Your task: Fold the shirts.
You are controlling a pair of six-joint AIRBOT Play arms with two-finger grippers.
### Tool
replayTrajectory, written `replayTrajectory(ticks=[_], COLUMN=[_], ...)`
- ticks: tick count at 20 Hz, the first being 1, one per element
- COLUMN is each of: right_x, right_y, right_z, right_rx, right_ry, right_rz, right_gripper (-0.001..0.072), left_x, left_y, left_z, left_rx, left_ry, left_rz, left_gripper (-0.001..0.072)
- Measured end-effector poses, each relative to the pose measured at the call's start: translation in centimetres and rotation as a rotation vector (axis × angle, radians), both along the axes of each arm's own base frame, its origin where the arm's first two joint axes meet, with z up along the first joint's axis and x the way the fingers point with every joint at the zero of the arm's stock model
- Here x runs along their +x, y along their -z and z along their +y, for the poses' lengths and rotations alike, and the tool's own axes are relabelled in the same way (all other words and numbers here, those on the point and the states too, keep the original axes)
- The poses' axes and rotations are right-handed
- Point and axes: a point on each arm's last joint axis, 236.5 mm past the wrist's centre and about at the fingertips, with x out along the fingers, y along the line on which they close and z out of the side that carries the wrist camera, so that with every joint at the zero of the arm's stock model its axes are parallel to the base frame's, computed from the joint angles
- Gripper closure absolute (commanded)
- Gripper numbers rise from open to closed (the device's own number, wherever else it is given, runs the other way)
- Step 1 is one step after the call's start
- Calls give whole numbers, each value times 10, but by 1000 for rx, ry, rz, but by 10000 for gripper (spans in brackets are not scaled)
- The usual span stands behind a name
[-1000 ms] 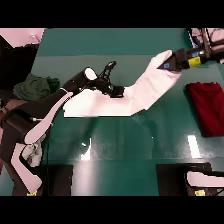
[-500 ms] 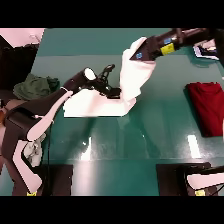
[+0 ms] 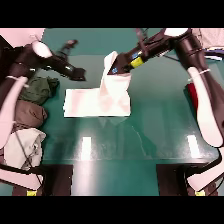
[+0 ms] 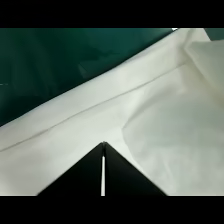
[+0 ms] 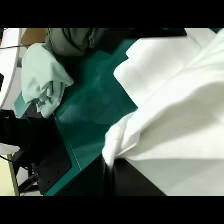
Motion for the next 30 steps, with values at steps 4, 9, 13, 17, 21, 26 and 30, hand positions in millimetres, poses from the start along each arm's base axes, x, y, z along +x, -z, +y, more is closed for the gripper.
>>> replayTrajectory(ticks=[4,9,13,17,21,26,30], right_x=[-9,-6,-5,5,23,22,2], right_y=[33,71,85,79,99,131,146], right_z=[42,107,159,147,62,-41,-77], right_rx=[0,49,126,72,-111,-244,-284], right_ry=[-58,-79,-74,-69,-15,109,156], right_rz=[7,-90,-224,-333,-265,-112,-42], right_gripper=[695,276,228,285,285,285,285], left_x=[-4,-13,-17,-23,-29,-39,-50], left_y=[-50,-79,-83,-83,-78,-31,44], left_z=[67,102,107,107,106,98,87], left_rx=[33,44,43,42,42,-3,-72], left_ry=[-104,-170,-176,-167,-156,-165,-217], left_rz=[-84,-130,-128,-109,-80,33,183], left_gripper=[684,683,683,683,648,154,155])
